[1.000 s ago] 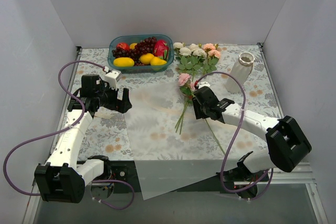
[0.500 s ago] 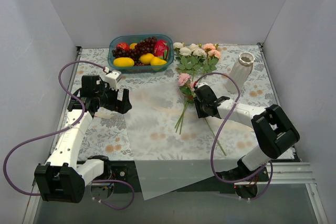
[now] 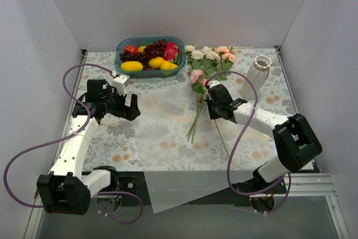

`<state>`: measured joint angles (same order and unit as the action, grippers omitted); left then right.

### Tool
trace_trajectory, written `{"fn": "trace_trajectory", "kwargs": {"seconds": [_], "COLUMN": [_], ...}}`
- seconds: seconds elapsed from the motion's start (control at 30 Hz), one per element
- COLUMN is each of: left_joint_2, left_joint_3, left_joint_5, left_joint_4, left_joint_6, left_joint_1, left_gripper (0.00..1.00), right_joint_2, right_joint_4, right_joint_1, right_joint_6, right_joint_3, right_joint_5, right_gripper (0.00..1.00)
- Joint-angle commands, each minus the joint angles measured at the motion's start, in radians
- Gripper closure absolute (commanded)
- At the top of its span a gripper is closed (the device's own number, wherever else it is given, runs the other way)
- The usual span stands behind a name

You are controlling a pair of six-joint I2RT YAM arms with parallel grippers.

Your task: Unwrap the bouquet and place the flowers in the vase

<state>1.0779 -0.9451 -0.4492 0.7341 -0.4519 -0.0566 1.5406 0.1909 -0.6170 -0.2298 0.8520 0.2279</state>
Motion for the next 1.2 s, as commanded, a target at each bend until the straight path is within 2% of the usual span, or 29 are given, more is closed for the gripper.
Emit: {"fn": "trace_trajectory", "kwargs": {"seconds": [0.0, 0.1, 0.17, 0.23, 0.3, 0.33, 0.4, 0.43, 0.47, 0.57, 0.63, 0.77, 1.0, 1.17], "left_joint_2": [0.001, 0.002, 0.001, -0.004, -0.007, -0.007, -0.006, -0.006, -0.006, -0.001, 0.011, 0.075, 0.166, 0.195], "left_joint_3": [-0.05, -0.05, -0.049, -0.047, -0.049, -0.05, -0.055, -0.055, -0.052, -0.044, -0.04, -0.064, -0.145, -0.175], "left_joint_5": [0.0, 0.006, 0.007, 0.009, 0.01, 0.01, 0.009, 0.01, 0.009, 0.012, 0.01, -0.019, -0.052, -0.056], "left_joint_4": [0.005, 0.005, 0.004, -0.002, -0.005, -0.004, -0.007, -0.01, -0.013, -0.032, -0.059, -0.082, -0.087, -0.07], "left_joint_6": [0.013, 0.013, 0.012, 0.006, 0.002, -0.001, -0.002, -0.004, -0.004, -0.004, -0.004, -0.016, -0.03, -0.018], "left_joint_1": [0.003, 0.003, 0.003, 0.003, 0.003, 0.003, 0.003, 0.003, 0.003, 0.003, 0.003, 0.003, 0.003, 0.003], "left_gripper": [0.02, 0.02, 0.02, 0.02, 0.02, 0.02, 0.02, 0.02, 0.02, 0.02, 0.02, 0.02, 0.02, 0.02], "right_joint_2": [-0.117, -0.161, -0.174, -0.192, -0.232, -0.285, -0.33, -0.353, -0.356, -0.333, -0.355, -0.359, -0.34, -0.312], "right_joint_4": [-0.015, -0.007, -0.004, -0.06, -0.19, -0.4, -0.613, -0.803, -0.861, -0.84, -0.965, -1.041, -1.11, -1.133], "right_joint_1": [0.003, 0.008, 0.013, 0.019, 0.022, 0.022, 0.028, 0.03, 0.039, 0.077, 0.097, 0.154, 0.258, 0.286], "right_joint_6": [0.032, 0.072, 0.099, 0.118, 0.199, 0.226, 0.388, 0.436, 0.464, 0.497, 0.503, 0.509, 0.486, 0.56], "right_joint_3": [0.216, 0.364, 0.534, 0.648, 0.627, 0.595, 0.451, 0.409, 0.376, 0.413, 0.365, 0.32, 0.328, 0.354], "right_joint_5": [-0.01, -0.019, 0.004, 0.027, 0.059, 0.082, 0.117, 0.114, 0.116, 0.136, 0.133, 0.133, 0.116, 0.117], "right_gripper": [0.99, 0.99, 0.99, 0.99, 0.99, 0.99, 0.99, 0.99, 0.99, 0.99, 0.99, 0.99, 0.99, 0.99]}}
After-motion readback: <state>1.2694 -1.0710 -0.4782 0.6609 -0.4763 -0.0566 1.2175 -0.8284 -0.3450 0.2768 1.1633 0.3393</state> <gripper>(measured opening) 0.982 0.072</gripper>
